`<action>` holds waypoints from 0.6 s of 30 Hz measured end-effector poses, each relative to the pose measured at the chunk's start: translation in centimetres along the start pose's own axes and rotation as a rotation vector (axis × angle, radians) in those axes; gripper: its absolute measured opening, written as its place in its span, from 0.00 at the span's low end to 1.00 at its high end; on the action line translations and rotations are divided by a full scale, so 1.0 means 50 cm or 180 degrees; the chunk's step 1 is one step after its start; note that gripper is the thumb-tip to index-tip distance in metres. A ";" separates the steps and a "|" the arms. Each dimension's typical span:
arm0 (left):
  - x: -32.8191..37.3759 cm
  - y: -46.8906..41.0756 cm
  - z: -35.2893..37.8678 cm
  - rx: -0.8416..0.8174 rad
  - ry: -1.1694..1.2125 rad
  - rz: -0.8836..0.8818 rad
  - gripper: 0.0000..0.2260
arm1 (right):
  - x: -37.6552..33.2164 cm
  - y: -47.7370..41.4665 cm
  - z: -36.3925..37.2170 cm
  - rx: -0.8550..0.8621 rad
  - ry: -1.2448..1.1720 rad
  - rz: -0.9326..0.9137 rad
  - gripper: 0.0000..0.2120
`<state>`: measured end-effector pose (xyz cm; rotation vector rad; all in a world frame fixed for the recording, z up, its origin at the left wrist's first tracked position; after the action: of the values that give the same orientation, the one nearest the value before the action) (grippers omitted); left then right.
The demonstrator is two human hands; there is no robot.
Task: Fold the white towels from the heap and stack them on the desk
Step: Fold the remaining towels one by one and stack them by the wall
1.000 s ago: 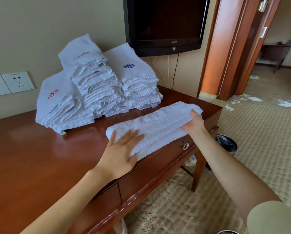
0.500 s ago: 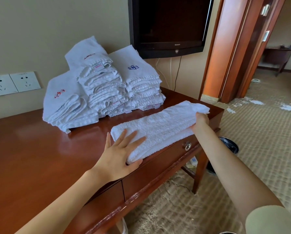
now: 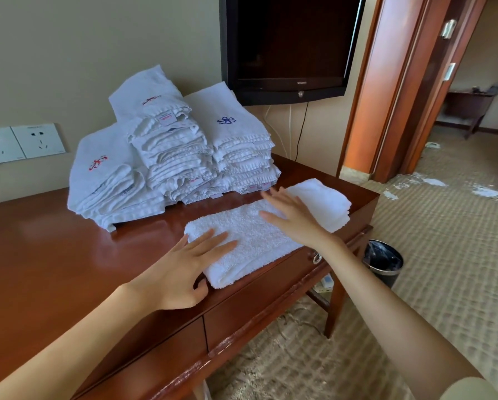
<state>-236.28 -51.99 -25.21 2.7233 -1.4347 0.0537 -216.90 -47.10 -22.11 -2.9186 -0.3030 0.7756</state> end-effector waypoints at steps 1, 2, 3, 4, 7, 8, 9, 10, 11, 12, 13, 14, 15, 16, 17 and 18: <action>-0.004 -0.002 -0.007 0.0143 -0.0066 0.0023 0.38 | -0.021 -0.002 0.022 -0.0230 0.0077 -0.0083 0.29; -0.007 -0.004 -0.015 0.0323 -0.0150 0.0061 0.36 | -0.041 -0.001 0.041 -0.0448 0.0053 -0.0161 0.30; -0.008 -0.006 -0.021 0.0478 -0.0269 0.0106 0.34 | -0.058 0.001 0.059 -0.0665 -0.0020 -0.0219 0.31; -0.006 -0.008 -0.027 0.0599 -0.0393 0.0150 0.32 | -0.078 0.006 0.072 -0.0841 -0.0119 -0.0270 0.32; -0.009 -0.013 -0.048 0.0939 -0.0151 0.0167 0.23 | -0.116 0.013 0.102 -0.1156 -0.0709 -0.0243 0.35; -0.012 -0.010 -0.062 0.1080 0.0058 0.0103 0.21 | -0.129 0.017 0.106 -0.1250 -0.0953 -0.0199 0.34; -0.020 -0.008 -0.078 0.1187 0.0310 -0.0016 0.20 | -0.138 0.026 0.107 -0.1304 -0.1159 -0.0208 0.34; -0.024 -0.005 -0.097 0.1305 0.0550 -0.0115 0.19 | -0.147 0.042 0.108 -0.1399 -0.1246 -0.0261 0.33; -0.025 -0.003 -0.117 0.1442 0.0720 -0.0169 0.18 | -0.159 0.047 0.105 -0.1461 -0.1306 -0.0361 0.31; -0.024 -0.001 -0.136 0.1580 0.0785 -0.0183 0.17 | -0.166 0.068 0.095 -0.1556 -0.1363 -0.0445 0.27; -0.020 0.001 -0.155 0.1691 0.0748 -0.0196 0.14 | -0.197 0.056 0.089 -0.1515 -0.1294 -0.0525 0.23; -0.019 0.001 -0.171 0.1747 0.0664 -0.0221 0.12 | -0.213 0.046 0.078 -0.1251 -0.1246 -0.0541 0.21; -0.018 0.000 -0.184 0.1755 0.0589 -0.0255 0.13 | -0.217 0.052 0.044 -0.0723 -0.1177 -0.0625 0.21; -0.019 -0.001 -0.195 0.1738 0.0523 -0.0281 0.16 | -0.196 0.057 -0.007 -0.0046 -0.1392 -0.0625 0.22; -0.020 -0.002 -0.206 0.1754 0.0467 -0.0277 0.19 | -0.186 0.052 -0.025 0.0378 -0.1566 -0.0733 0.24; -0.021 0.001 -0.219 0.1809 0.0453 -0.0249 0.21 | -0.180 0.043 -0.027 0.0460 -0.1355 -0.0581 0.26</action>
<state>-236.96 -50.37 -14.36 3.1134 -1.4453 0.7431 -223.51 -51.22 -16.98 -2.5257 -0.5150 1.3201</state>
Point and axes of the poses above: each hand's wrist, its own y-axis away from the middle knuckle, its own z-axis out of the palm, x = y × z, the point moved 10 cm from there along -y, towards the middle knuckle, and after that the axes turned 8 degrees about -x, right-handed, at the moved point
